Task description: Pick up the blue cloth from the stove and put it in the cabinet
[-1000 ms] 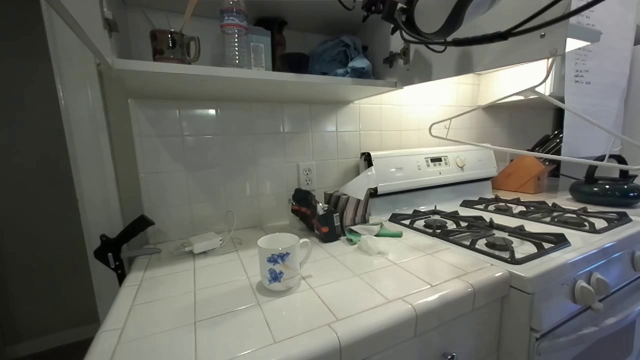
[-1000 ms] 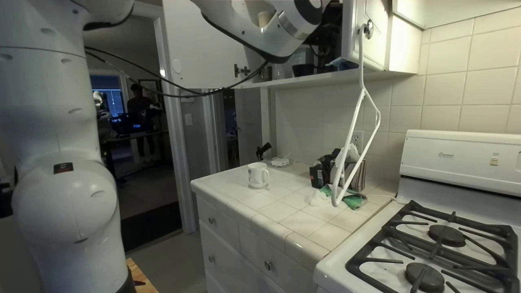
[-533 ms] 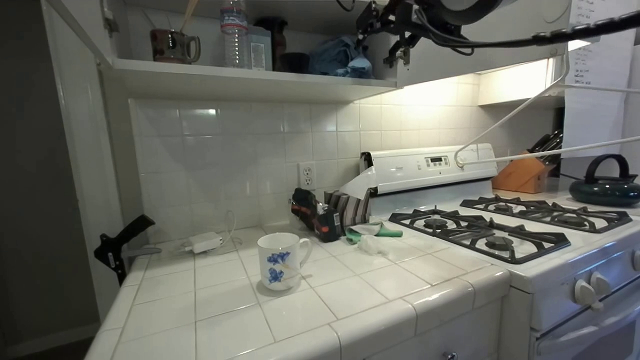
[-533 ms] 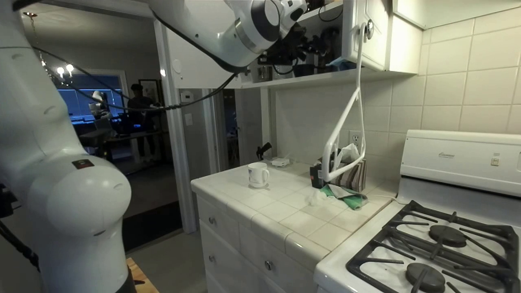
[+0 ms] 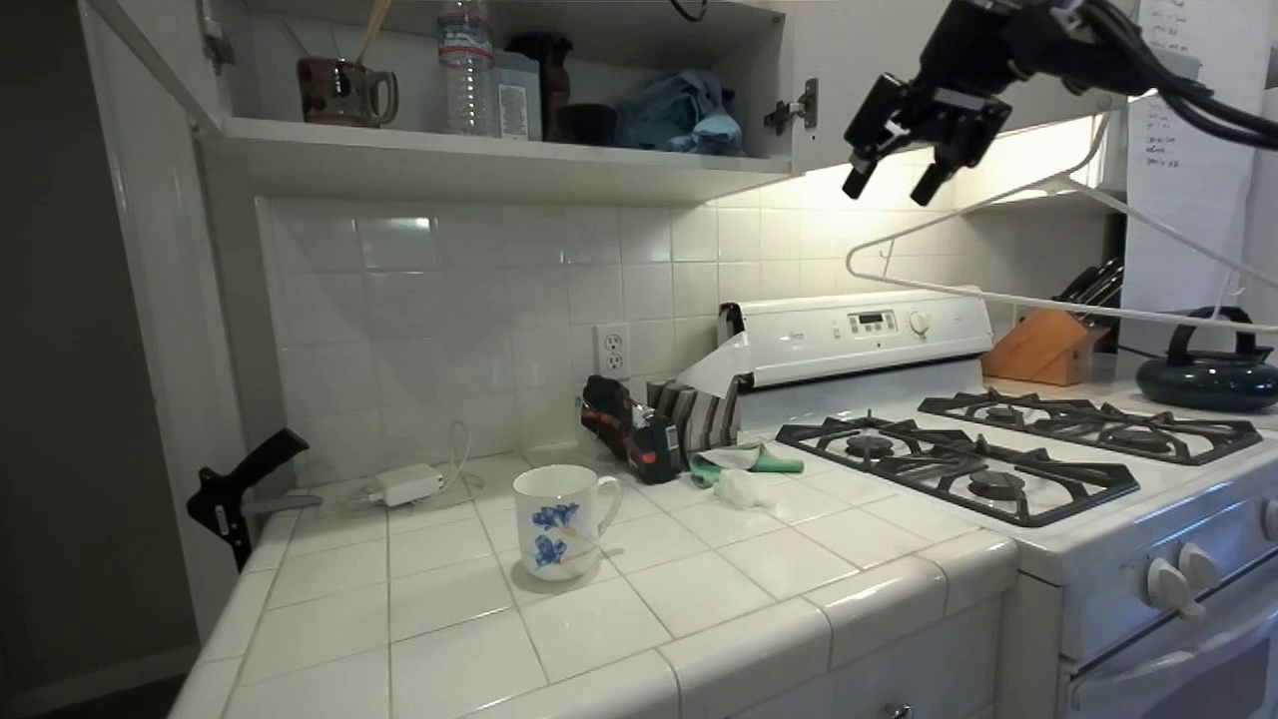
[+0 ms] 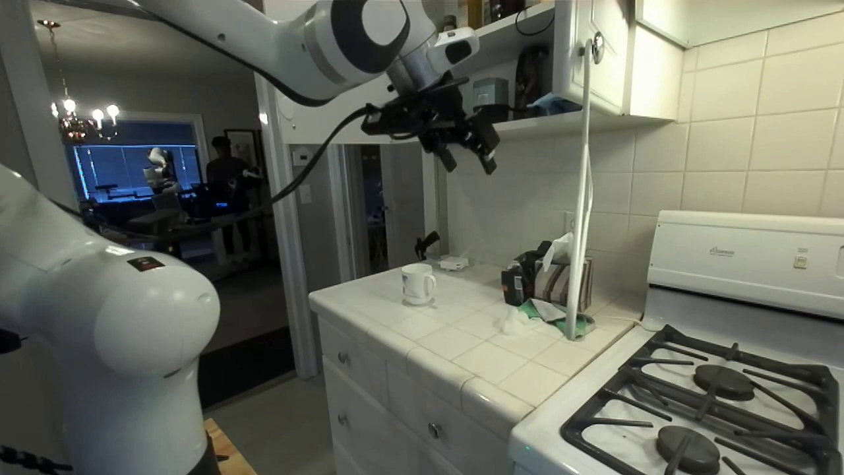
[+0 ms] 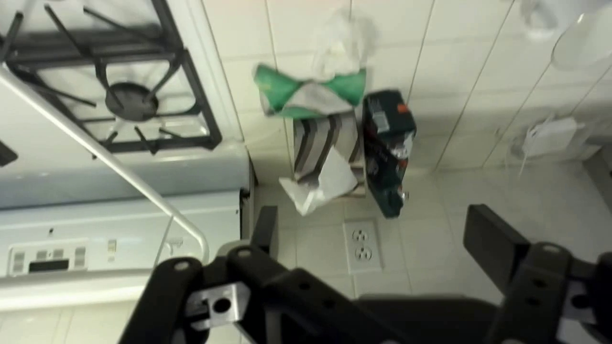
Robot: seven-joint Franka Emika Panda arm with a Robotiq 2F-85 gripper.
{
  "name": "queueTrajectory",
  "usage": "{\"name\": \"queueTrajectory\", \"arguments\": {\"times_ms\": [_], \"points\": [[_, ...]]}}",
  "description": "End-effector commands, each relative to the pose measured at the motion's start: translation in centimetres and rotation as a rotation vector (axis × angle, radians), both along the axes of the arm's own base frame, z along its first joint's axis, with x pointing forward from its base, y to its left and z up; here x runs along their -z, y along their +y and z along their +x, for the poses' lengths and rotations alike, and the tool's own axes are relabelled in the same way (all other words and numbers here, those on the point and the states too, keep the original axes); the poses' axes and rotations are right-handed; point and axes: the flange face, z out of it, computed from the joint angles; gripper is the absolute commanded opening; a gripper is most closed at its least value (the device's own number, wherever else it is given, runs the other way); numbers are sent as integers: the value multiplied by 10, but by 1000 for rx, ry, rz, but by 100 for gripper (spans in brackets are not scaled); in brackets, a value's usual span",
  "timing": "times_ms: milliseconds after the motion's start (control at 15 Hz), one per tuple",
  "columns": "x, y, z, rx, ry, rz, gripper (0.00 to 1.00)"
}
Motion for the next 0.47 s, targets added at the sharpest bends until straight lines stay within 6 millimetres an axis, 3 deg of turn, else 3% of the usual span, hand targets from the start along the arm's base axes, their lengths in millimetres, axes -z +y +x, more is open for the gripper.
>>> {"name": "queueTrajectory", "arguments": {"times_ms": [0,200,267,400], "points": [[28,-3,-48,-115,171,65,100],[52,-5,-51,-164,369,64,100],[42,-8,-50,-130,290,62,100],[43,-8,-51,-125,304,55,100]]}}
